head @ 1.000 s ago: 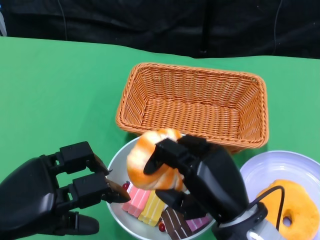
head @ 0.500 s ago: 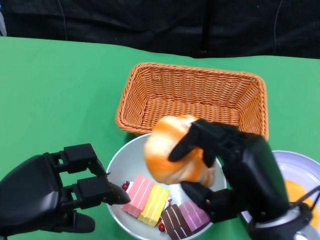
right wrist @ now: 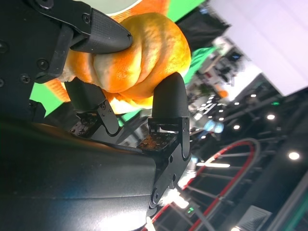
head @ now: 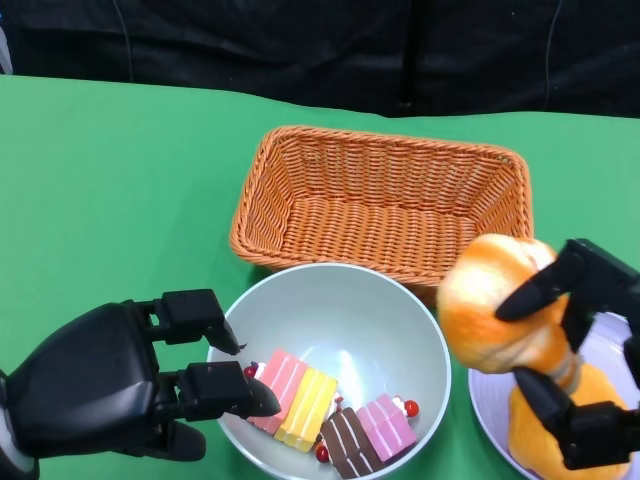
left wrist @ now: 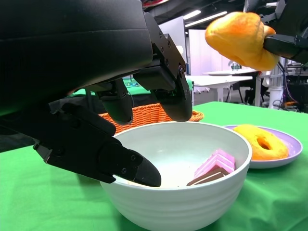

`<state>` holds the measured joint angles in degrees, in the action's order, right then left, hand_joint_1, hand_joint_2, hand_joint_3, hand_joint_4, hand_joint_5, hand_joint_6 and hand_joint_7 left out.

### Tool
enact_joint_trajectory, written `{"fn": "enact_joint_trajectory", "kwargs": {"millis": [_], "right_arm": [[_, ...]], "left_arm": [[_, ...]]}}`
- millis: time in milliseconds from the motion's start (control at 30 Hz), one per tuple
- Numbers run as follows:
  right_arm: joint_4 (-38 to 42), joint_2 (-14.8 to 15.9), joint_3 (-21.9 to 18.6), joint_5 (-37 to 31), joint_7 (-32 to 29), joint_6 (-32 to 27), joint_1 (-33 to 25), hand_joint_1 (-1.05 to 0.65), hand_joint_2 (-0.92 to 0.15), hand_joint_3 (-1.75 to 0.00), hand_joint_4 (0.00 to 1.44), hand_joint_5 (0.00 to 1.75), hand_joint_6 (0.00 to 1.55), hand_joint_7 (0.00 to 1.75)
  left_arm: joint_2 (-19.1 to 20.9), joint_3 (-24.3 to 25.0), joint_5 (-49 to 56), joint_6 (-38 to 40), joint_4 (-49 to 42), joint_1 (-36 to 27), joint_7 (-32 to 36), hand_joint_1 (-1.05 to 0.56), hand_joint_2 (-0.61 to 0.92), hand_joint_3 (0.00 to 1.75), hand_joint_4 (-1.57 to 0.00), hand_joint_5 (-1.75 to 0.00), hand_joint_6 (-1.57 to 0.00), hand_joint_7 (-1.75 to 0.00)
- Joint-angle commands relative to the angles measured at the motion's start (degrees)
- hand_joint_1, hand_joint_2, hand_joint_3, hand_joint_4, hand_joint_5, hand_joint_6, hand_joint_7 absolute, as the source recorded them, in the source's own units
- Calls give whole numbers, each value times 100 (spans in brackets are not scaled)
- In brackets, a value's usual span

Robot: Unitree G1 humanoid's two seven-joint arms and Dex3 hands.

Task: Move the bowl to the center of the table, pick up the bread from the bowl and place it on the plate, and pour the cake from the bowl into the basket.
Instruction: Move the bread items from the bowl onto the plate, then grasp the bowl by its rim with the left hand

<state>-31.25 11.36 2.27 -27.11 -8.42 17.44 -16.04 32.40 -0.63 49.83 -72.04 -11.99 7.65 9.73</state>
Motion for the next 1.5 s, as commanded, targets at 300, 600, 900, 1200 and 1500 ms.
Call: {"fn": "enact_joint_trajectory", "kwargs": {"millis": [300,600,900,1200,1500], "right_arm": [[300,575,-462,-1371,435,-571,-123,0,-4,-173,104,175,87,159],[1378,787,-421,-2031,59,-745,176,-5,-10,-155,99,175,88,153],[1488,788,-371,-2144,114,-1066,242,-9,-23,-140,97,175,87,147],[449,888,-201,-2022,2047,-2294,136,-33,-72,-40,52,78,68,8],[-1328,932,-9,-2646,3898,-3304,-171,-72,-92,-24,10,35,26,0]], "left_arm": [[275,-257,-146,83,9,99,-4,-44,82,2,-43,-93,-61,-37],[479,-690,287,232,-396,455,-5,-36,79,0,-46,-86,-70,-25],[619,-1232,712,365,-721,863,146,-33,79,0,-51,-84,-78,-20],[722,-1691,940,498,-942,1148,221,-34,82,1,-50,-86,-78,-15],[597,-2633,2012,754,-1525,1856,1257,-39,85,1,-45,-96,-76,-9]]}}
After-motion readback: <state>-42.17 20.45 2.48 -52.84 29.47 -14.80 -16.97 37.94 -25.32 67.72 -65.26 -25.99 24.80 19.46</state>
